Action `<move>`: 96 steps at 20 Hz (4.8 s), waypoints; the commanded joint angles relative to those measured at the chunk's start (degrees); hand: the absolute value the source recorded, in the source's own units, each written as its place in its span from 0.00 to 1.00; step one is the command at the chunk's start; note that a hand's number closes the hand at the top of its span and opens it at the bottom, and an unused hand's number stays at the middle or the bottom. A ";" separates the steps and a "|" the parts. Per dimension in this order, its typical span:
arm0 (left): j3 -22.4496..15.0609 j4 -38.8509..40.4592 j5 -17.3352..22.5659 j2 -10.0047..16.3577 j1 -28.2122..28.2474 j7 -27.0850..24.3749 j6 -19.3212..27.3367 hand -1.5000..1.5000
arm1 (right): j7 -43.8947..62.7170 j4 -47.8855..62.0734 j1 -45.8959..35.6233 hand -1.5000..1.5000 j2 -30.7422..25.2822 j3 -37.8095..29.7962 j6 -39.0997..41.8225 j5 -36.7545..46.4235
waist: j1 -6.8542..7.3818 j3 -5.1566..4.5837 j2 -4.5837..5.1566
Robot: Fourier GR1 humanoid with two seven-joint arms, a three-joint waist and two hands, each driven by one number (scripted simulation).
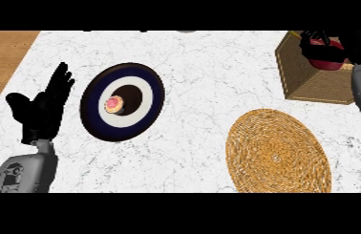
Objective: Pick the pear from the placemat and place it in the basket
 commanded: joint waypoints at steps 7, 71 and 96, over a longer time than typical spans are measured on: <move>-2.02 -0.65 -1.84 -1.54 -0.18 0.02 1.24 0.50 | -20.20 -2.30 3.33 1.00 -8.03 13.19 -22.07 24.44 | 0.87 0.22 0.72; -2.56 -0.92 -2.66 -2.55 -1.99 -0.46 0.67 0.50 | -12.49 44.58 -15.26 1.00 -5.43 14.62 -25.13 43.16 | 2.91 0.27 1.58; -1.76 -1.81 -2.06 -2.20 0.39 -0.85 0.10 0.50 | -22.33 43.43 -9.91 0.00 -23.24 -15.97 -2.58 11.27 | 1.58 0.47 1.39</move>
